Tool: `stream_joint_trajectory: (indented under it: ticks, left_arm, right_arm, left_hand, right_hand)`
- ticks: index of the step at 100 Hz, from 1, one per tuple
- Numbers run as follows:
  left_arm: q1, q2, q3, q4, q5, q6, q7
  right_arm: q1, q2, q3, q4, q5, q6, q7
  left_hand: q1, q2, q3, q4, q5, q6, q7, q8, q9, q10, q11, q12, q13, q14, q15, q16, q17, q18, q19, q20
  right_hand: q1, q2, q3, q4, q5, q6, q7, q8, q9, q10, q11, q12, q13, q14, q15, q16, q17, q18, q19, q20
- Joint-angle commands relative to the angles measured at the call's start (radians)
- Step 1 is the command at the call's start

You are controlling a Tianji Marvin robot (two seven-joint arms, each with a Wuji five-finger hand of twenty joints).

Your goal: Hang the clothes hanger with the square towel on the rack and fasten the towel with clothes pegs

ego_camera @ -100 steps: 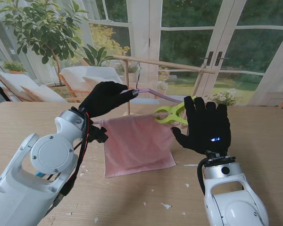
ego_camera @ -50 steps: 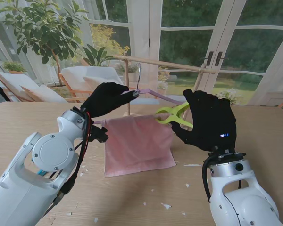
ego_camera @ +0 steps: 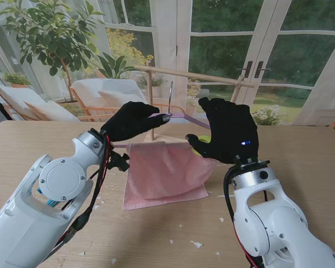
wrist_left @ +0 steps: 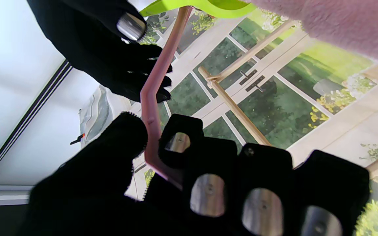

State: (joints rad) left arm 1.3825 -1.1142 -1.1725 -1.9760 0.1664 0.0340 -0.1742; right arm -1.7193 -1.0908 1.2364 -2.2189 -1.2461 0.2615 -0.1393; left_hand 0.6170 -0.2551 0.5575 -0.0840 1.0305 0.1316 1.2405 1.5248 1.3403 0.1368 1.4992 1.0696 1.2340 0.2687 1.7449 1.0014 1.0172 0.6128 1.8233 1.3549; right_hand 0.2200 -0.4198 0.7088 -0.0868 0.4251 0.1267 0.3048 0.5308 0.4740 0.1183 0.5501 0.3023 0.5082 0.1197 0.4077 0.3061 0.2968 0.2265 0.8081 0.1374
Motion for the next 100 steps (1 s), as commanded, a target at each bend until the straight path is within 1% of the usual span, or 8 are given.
stream_joint_trajectory:
  ticks: [1,25,46,69,74,86,96,100]
  left_arm:
    - [-0.004,0.002,0.001,-0.003,-0.002,-0.009,-0.023]
    - [-0.008,0.006,0.001,0.003,-0.004,-0.025,-0.039]
    - [-0.007,0.008,-0.002,0.003,-0.007,-0.027,-0.050]
    - [-0.016,0.013,-0.004,0.013,-0.014,-0.031,-0.073]
    - [-0.021,0.013,-0.002,0.018,-0.016,-0.028,-0.075]
    - [-0.032,0.012,0.007,0.028,-0.021,-0.018,-0.077]
    - [-0.039,0.009,0.016,0.034,-0.025,-0.009,-0.073]
    - [-0.042,0.009,0.019,0.036,-0.027,-0.005,-0.073]
  right_arm:
    - [0.022,-0.007,-0.010,0.011,0.003,0.000,0.025]
    - [0.106,-0.006,-0.057,0.050,0.029,0.025,0.088]
    - [0.149,-0.007,-0.074,0.079,0.061,0.058,0.122]
    - [0.170,-0.009,-0.071,0.093,0.170,0.049,0.144]
    - [0.172,-0.009,-0.070,0.091,0.182,0.038,0.148]
    - [0.179,-0.009,-0.073,0.087,0.215,0.014,0.154]
    - [0.183,-0.010,-0.078,0.083,0.245,0.000,0.157]
    - [0.186,-0.010,-0.080,0.082,0.258,-0.004,0.159]
  left_hand:
    - [-0.007,0.004,0.062,0.014,0.095,0.025,0.056,0.024,0.004,-0.085,0.079,0.010,0.029,-0.056,0.143,0.038,0.022,0.014,0.271,0.013]
    - [-0.011,0.004,0.066,0.014,0.094,0.021,0.056,0.025,0.003,-0.087,0.079,0.010,0.029,-0.058,0.143,0.038,0.022,0.013,0.271,0.013]
    - [-0.013,0.005,0.068,0.013,0.094,0.020,0.057,0.025,0.004,-0.087,0.079,0.010,0.029,-0.058,0.143,0.039,0.022,0.012,0.271,0.013]
    - [-0.016,0.002,0.070,0.013,0.094,0.019,0.057,0.026,0.003,-0.088,0.079,0.011,0.029,-0.055,0.143,0.039,0.021,0.015,0.271,0.013]
    - [-0.017,0.001,0.073,0.013,0.094,0.019,0.057,0.026,0.003,-0.088,0.079,0.011,0.029,-0.053,0.143,0.040,0.021,0.016,0.271,0.013]
    - [-0.019,0.000,0.074,0.012,0.094,0.019,0.057,0.027,0.003,-0.088,0.079,0.011,0.029,-0.051,0.143,0.040,0.021,0.017,0.271,0.013]
    - [-0.019,0.001,0.075,0.012,0.094,0.019,0.057,0.027,0.003,-0.088,0.079,0.011,0.029,-0.050,0.143,0.040,0.021,0.019,0.271,0.013]
    - [-0.020,0.001,0.074,0.012,0.094,0.019,0.057,0.027,0.003,-0.088,0.079,0.011,0.029,-0.050,0.143,0.040,0.020,0.019,0.271,0.013]
  right_hand:
    - [0.001,-0.024,0.026,0.031,-0.024,0.008,-0.012,0.002,-0.032,-0.013,-0.024,-0.010,-0.039,-0.022,-0.023,-0.014,-0.027,-0.023,-0.035,0.341]
    - [0.017,-0.029,0.038,0.032,0.001,-0.006,0.000,0.008,0.024,-0.030,-0.009,-0.006,0.024,-0.034,-0.005,-0.010,-0.003,-0.019,-0.031,0.335]
    - [0.076,-0.028,0.082,0.043,0.057,-0.039,0.049,0.034,0.092,-0.048,0.027,0.012,0.090,-0.037,0.024,0.018,0.029,-0.023,0.012,0.350]
    - [0.184,0.004,0.170,0.052,0.219,-0.165,0.160,0.084,0.301,-0.116,0.070,0.028,0.271,-0.071,0.070,0.064,0.078,-0.032,0.072,0.363]
    - [0.217,-0.015,0.176,0.022,0.252,-0.204,0.204,0.087,0.347,-0.132,0.080,0.036,0.309,-0.076,0.083,0.083,0.097,-0.042,0.098,0.371]
    - [0.272,-0.058,0.182,-0.035,0.250,-0.257,0.423,-0.015,0.416,-0.147,0.118,0.074,0.374,-0.078,0.138,0.131,0.154,-0.074,0.171,0.405]
    - [0.297,-0.064,0.160,-0.050,0.256,-0.306,0.565,-0.006,0.454,-0.158,0.200,0.133,0.415,-0.076,0.243,0.185,0.207,-0.097,0.258,0.457]
    - [0.294,-0.055,0.149,-0.051,0.266,-0.325,0.596,0.032,0.457,-0.163,0.251,0.173,0.426,-0.076,0.315,0.221,0.229,-0.101,0.310,0.490]
